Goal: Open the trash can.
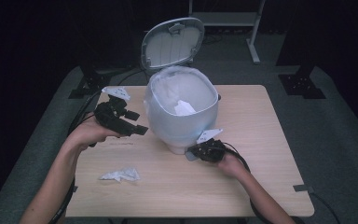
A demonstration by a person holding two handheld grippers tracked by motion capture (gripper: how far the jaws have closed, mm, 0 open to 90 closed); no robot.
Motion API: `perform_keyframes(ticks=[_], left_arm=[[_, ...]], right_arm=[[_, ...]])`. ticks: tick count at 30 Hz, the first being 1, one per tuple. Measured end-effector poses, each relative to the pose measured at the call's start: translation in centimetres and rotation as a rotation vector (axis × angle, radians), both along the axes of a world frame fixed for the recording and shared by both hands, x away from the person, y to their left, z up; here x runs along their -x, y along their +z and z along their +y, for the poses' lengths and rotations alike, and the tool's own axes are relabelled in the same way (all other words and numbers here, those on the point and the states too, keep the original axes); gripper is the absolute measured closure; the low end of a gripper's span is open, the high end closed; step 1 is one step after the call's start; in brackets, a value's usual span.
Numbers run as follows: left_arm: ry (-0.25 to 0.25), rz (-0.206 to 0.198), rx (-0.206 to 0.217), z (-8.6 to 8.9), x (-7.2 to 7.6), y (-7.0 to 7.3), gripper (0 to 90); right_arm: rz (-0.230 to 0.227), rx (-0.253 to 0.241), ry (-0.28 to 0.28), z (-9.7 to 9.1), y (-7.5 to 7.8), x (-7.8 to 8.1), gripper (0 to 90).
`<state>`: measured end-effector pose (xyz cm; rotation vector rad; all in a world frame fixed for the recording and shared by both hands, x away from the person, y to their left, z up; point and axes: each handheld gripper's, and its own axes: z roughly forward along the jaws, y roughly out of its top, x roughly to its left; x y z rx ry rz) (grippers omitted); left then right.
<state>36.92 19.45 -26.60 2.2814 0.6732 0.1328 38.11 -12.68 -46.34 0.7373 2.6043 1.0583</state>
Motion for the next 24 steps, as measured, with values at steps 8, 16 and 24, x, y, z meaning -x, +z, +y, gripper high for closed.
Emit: perform_keyframes(ticks=[8, 16, 24], left_arm=[[0.001, -0.004, -0.005, 0.6, 0.5, -0.9, 28.8], [0.019, -0.012, -0.010, 1.3, 1.0, -1.9, 27.5], [0.030, -0.011, -0.008, 2.3, 1.6, -3.3, 26.8]], right_arm=[[0.000, 0.001, 0.001, 0.0, 0.0, 0.0, 84.2], [0.003, 0.004, 0.003, 0.1, 0.1, 0.0, 84.2], [0.004, 0.008, 0.004, 0.2, 0.1, 0.0, 84.2]])
